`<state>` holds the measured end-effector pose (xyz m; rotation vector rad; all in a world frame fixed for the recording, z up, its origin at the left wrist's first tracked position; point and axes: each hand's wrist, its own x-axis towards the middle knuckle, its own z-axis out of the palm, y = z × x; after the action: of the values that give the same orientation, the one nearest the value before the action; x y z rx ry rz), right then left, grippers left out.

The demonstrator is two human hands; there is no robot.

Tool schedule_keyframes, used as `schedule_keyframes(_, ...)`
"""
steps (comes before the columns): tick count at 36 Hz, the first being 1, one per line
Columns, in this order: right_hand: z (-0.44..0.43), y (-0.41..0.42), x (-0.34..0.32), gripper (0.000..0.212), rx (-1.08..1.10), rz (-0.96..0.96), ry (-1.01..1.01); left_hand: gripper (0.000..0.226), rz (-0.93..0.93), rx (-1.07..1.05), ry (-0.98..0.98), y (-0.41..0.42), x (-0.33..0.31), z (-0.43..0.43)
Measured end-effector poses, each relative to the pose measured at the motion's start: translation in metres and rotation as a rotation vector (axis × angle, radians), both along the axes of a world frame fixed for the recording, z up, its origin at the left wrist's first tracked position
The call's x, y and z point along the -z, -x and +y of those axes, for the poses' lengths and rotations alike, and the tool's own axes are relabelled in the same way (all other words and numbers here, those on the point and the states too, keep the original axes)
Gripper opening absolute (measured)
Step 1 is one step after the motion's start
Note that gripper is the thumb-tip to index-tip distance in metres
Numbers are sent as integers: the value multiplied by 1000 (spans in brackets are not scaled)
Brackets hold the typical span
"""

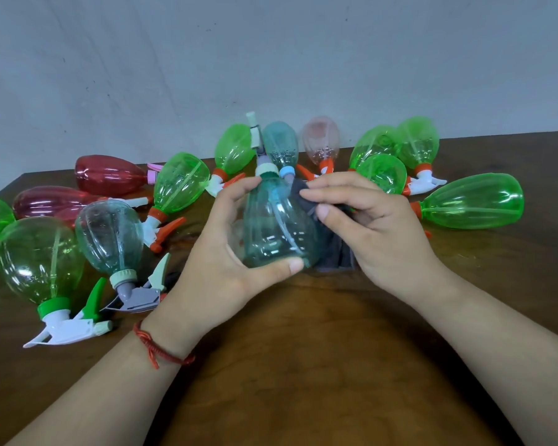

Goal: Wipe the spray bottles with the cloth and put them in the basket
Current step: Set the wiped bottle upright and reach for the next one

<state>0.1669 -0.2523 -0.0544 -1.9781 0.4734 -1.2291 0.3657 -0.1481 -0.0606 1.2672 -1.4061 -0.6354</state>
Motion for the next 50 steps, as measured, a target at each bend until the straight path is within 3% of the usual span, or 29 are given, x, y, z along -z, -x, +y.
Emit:
schedule_keyframes(7,-7,1,-4,25,-99,-149,-333,102,-39,198,-14,7,0,5)
schedule_keyframes(18,-7,1,1,28,-47,-17,-87,110,-236,161,5,4,1,3)
schedule_keyframes(29,3,1,6,29,-62,125,37,102,-14,-136,34,-11,3,-9)
schedule_keyframes(39,7,0,6,29,-23,138,122,101,6,-133,20,-13,2,-10)
schedule_keyframes(45,-3,-1,9,28,29,48,-35,103,-71,37,-60,-5,4,-4)
schedule_keyframes(50,-10,1,5,28,-70,-109,-371,101,-41,217,-87,6,5,2)
